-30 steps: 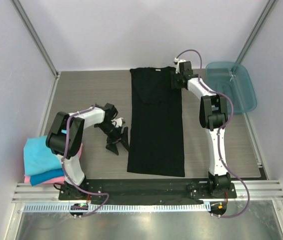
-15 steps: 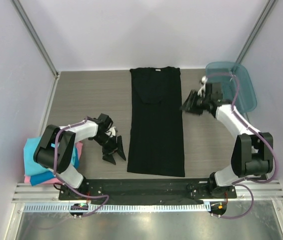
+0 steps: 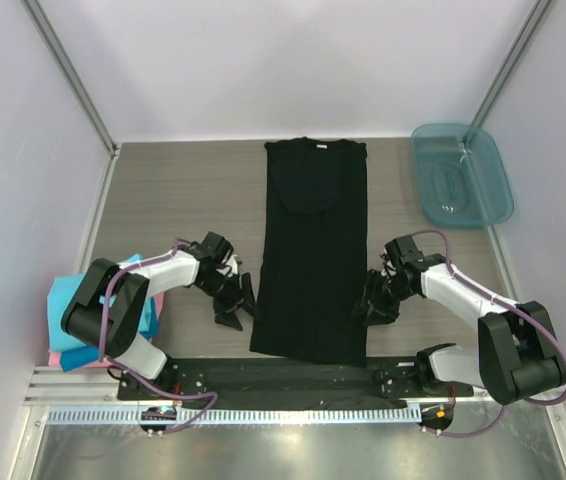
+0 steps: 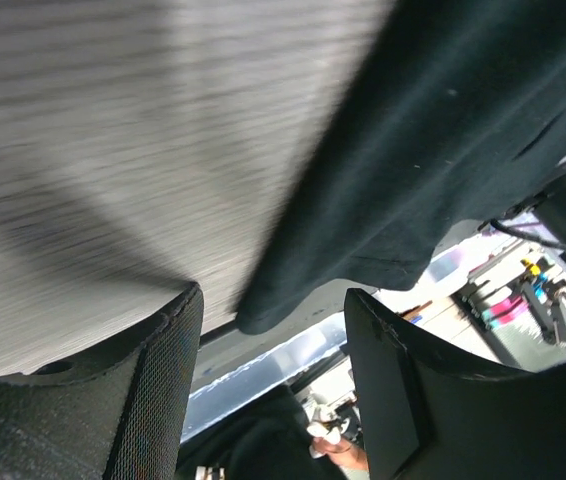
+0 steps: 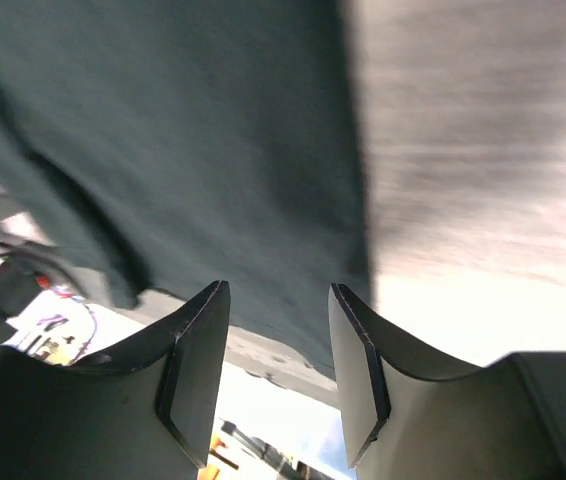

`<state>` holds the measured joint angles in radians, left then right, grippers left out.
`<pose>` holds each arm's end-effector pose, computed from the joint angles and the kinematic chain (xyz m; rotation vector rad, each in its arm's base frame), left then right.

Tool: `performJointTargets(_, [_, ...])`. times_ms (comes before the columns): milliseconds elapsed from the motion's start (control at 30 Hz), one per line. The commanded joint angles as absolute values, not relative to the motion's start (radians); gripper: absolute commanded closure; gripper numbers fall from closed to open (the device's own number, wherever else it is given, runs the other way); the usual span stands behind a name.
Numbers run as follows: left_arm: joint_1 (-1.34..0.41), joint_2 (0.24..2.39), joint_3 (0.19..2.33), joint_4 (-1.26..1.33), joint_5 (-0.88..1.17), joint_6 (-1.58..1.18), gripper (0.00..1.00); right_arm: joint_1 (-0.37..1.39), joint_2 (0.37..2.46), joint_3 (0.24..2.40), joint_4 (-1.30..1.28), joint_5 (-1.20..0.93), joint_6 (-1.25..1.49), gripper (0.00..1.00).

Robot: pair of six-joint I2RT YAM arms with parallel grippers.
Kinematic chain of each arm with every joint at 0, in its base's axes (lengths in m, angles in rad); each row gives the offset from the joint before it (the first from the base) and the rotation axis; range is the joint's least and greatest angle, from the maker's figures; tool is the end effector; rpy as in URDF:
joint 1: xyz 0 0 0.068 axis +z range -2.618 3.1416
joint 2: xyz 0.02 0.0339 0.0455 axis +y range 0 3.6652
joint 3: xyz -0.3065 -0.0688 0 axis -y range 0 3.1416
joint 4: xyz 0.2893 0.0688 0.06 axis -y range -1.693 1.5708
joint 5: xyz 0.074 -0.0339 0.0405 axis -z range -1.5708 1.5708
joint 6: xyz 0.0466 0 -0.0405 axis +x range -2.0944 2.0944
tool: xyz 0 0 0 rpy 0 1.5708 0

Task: Fold and stack the t-shirts
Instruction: Fold the tshirt

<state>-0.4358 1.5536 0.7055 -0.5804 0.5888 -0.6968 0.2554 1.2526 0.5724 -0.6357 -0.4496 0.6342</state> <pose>0.2312 -0.1362 0.1310 0.3071 -2.8092 0.8309 0.2039 0.0742 0.1571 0.4794 2.9686 0.7862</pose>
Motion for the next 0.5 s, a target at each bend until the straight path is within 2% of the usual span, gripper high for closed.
performJointTargets(0, [-0.479,1.591,0.69,-0.492,0.515,-0.698,0.39,0.272,1.267,0.6,-0.782,-0.354,0.652,0.5])
performJointTargets(200, [-0.52,1.598,0.654,-0.502,0.512,-0.721,0.39,0.314,1.256,0.646,-0.914,-0.29,0.64,0.53])
performJointTargets(467, [-0.577,1.647,0.675,-0.523,0.491,-0.733,0.41,0.376,1.27,0.612,-0.916,-0.342,0.696,0.56])
